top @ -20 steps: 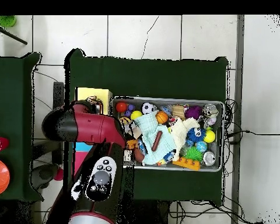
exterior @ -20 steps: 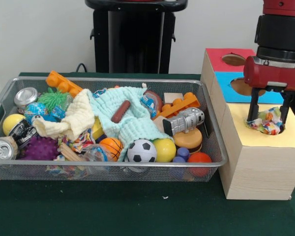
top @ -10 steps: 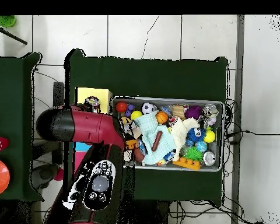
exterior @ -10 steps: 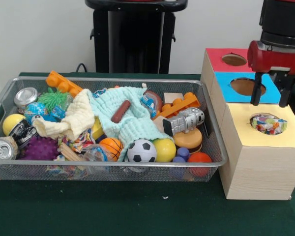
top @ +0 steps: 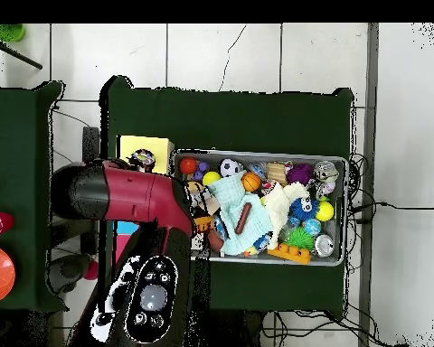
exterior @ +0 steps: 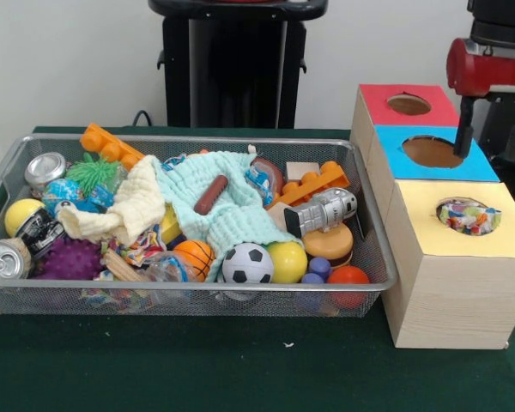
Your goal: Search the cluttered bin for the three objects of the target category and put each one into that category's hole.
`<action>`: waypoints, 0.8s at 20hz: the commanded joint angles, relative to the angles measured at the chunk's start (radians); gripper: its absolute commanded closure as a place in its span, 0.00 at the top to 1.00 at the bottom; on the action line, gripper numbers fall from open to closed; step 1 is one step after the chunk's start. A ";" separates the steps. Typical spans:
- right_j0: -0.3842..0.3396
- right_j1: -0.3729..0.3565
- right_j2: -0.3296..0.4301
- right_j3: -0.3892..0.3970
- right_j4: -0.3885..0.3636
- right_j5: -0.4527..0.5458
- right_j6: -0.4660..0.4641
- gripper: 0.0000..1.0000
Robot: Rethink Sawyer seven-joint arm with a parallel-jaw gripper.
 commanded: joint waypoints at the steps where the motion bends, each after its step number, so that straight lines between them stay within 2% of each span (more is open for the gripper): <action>1: -0.024 -0.009 0.052 0.005 -0.013 0.104 0.169 1.00; 4: -0.026 -0.007 0.050 0.007 -0.028 0.062 0.152 1.00; 5: -0.025 -0.003 0.048 0.001 -0.034 0.072 0.150 0.00; 8: -0.020 0.003 0.033 -0.002 -0.034 0.006 0.172 0.00; 16: -0.015 0.029 0.025 0.002 -0.057 -0.052 0.165 0.00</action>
